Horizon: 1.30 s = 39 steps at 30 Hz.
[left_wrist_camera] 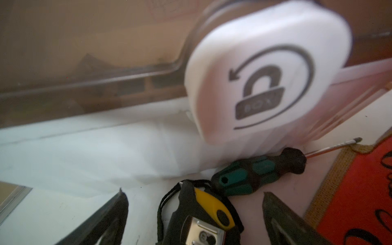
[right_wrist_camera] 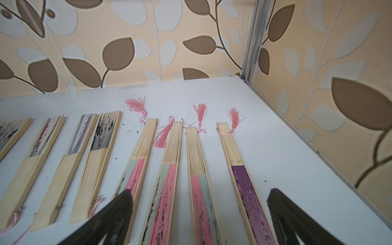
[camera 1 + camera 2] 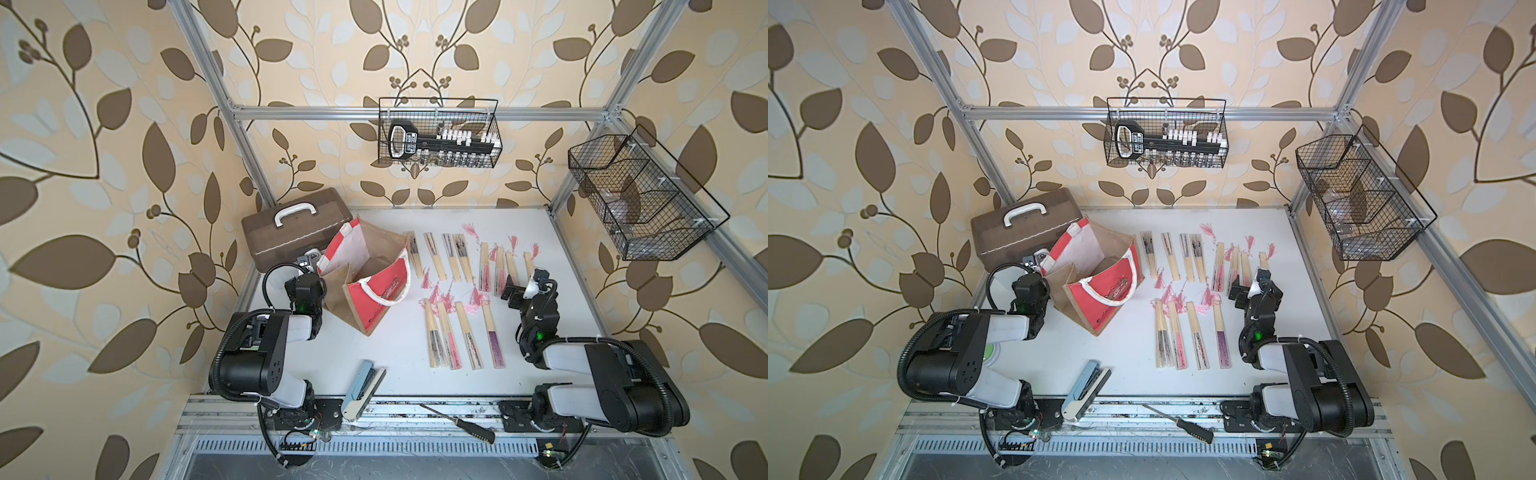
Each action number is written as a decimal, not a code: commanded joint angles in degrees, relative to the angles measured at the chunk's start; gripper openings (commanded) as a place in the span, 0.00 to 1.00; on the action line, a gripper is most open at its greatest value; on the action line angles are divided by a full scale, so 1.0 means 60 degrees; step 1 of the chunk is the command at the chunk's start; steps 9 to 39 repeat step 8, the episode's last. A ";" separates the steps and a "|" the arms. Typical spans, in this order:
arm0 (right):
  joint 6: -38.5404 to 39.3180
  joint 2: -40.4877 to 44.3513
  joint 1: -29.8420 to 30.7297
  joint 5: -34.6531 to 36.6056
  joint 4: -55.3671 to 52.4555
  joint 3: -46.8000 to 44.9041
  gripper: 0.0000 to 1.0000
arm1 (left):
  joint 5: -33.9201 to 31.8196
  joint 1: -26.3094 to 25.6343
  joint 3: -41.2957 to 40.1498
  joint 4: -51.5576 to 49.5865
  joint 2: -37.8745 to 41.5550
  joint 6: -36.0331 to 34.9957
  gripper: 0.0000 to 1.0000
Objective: Take out the folding fans from the tote bags
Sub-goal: Reset both arms
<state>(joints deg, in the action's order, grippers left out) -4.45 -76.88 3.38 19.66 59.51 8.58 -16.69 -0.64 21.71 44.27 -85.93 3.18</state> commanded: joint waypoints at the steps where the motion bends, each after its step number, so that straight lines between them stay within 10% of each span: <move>1: 0.0224 -0.0047 0.0088 -0.0035 -0.0033 0.0166 1.00 | 0.0102 0.0020 0.0048 -0.0142 -0.0034 0.0056 0.99; 39: 0.0258 0.0007 0.0067 -0.0204 0.0035 0.0109 1.00 | 0.0101 0.0019 0.0045 -0.0142 -0.0036 0.0056 0.99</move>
